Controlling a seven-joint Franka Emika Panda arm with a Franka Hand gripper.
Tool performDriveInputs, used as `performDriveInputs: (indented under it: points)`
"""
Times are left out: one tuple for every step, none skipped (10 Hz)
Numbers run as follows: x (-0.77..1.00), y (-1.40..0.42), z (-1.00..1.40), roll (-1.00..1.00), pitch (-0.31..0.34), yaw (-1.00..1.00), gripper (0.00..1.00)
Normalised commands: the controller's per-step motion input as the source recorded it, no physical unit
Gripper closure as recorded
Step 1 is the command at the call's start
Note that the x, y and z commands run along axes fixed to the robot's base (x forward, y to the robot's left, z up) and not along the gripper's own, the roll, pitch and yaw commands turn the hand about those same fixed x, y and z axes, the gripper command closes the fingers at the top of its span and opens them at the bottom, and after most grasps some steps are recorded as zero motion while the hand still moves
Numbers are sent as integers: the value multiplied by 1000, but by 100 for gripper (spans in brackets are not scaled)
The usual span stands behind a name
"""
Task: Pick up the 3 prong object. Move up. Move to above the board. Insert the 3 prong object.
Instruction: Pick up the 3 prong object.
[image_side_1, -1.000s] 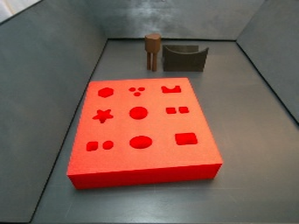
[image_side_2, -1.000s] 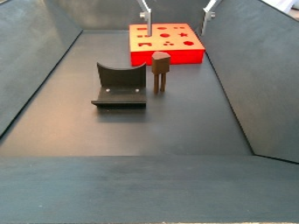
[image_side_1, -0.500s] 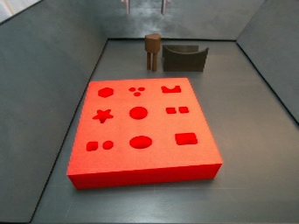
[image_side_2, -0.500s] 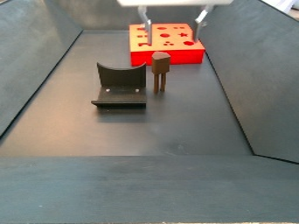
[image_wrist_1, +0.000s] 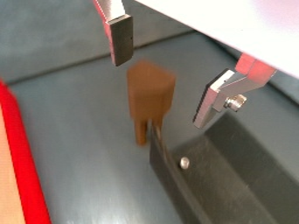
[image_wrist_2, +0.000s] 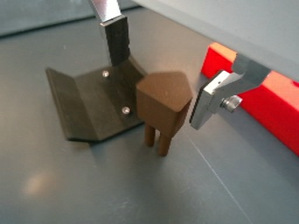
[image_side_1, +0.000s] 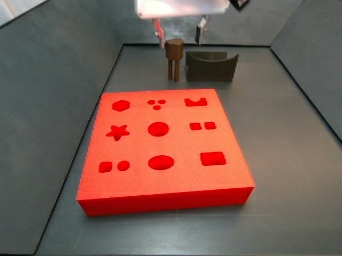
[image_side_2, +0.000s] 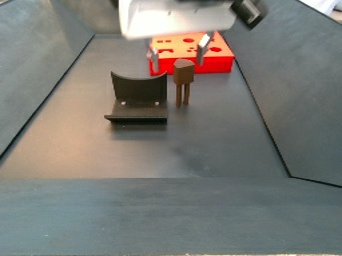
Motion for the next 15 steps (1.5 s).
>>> performDriveInputs:
  points:
    - [0, -80, -83, 0, 0, 69, 0]
    - [0, -17, 0, 0, 0, 29, 0]
    - [0, -37, -200, 74, -19, 0, 0]
    - [0, 3, -809, 60, -93, 46, 0]
    - [0, 0, -186, 0, -61, 0, 0]
    - [0, 0, 0, 0, 0, 0, 0]
    - [0, 0, 0, 0, 0, 0, 100]
    - [0, 0, 0, 0, 0, 0, 100]
    - [0, 0, 0, 0, 0, 0, 100]
    - [0, 0, 0, 0, 0, 0, 100]
    - [0, 0, 0, 0, 0, 0, 100]
    - [0, 0, 0, 0, 0, 0, 100]
    - [0, 0, 0, 0, 0, 0, 100]
    - [0, 0, 0, 0, 0, 0, 100]
    - [0, 0, 0, 0, 0, 0, 100]
